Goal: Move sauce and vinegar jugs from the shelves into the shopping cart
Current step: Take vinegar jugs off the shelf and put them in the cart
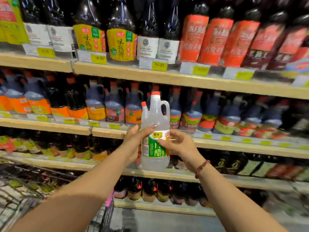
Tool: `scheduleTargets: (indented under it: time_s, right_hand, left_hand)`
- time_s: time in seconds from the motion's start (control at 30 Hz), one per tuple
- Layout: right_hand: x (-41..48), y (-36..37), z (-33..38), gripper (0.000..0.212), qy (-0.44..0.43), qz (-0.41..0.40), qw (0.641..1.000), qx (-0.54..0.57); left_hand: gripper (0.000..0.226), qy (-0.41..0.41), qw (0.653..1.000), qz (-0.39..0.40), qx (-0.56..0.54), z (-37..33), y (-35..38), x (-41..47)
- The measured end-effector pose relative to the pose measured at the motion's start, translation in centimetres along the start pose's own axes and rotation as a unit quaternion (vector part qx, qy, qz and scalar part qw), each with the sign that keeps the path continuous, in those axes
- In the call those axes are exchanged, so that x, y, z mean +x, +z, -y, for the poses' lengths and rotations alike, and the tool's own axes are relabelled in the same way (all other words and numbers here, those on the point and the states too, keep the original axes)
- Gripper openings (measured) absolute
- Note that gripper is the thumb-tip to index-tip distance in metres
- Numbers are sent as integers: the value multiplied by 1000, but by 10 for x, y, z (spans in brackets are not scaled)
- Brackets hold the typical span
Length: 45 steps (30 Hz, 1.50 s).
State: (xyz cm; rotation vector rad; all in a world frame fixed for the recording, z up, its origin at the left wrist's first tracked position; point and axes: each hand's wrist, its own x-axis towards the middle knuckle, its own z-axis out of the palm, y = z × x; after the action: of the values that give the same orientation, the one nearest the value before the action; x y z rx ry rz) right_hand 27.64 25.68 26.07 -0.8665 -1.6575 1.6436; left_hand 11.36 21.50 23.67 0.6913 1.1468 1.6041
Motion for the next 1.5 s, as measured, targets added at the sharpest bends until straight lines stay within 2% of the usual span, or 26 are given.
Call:
scheduleTargets:
  time_s: [0.2, 0.3, 0.5, 0.63, 0.8, 0.87, 0.93, 1.03, 1.1, 1.3, 1.4, 1.5]
  right_hand:
    - [-56, -91, -6, 27, 2, -126, 992, -14]
    - [-92, -144, -7, 31, 0, -171, 985, -31]
    - [-164, -249, -9, 34, 3, -243, 970, -23]
    - [-210, -317, -10, 30, -6, -279, 960, -15]
    - [-251, -385, -7, 23, -28, -315, 949, 4]
    - [-263, -412, -8, 22, -28, -336, 941, 11]
    - [-268, -436, -10, 23, -27, -358, 933, 7]
    - [-271, -474, -12, 18, -22, -382, 924, 2]
    - [-268, -505, -18, 15, -15, -401, 916, -2]
    - [-242, -585, -26, 21, -8, -439, 898, -10]
    - [-224, -627, -26, 25, -4, -452, 892, -8]
    - [-208, -669, -26, 26, 5, -466, 885, -8]
  left_hand:
    - [88, -58, 993, 99, 33, 45, 99, 12]
    - [66, -70, 984, 157, 54, 67, 162, 7]
    - [54, -102, 966, 228, 60, 116, 283, -18]
    - [67, -103, 956, 263, 83, 143, 359, -39]
    - [52, -111, 934, 317, 123, 166, 440, -52]
    - [57, -116, 923, 337, 147, 175, 472, -51]
    - [57, -115, 915, 345, 174, 184, 498, -45]
    - [32, -111, 904, 361, 198, 198, 537, -30]
    - [25, -117, 897, 373, 206, 212, 567, -15]
    - [35, -123, 887, 393, 210, 245, 638, 40]
    - [32, -124, 884, 401, 206, 259, 675, 73]
    - [37, -122, 891, 391, 196, 274, 711, 99]
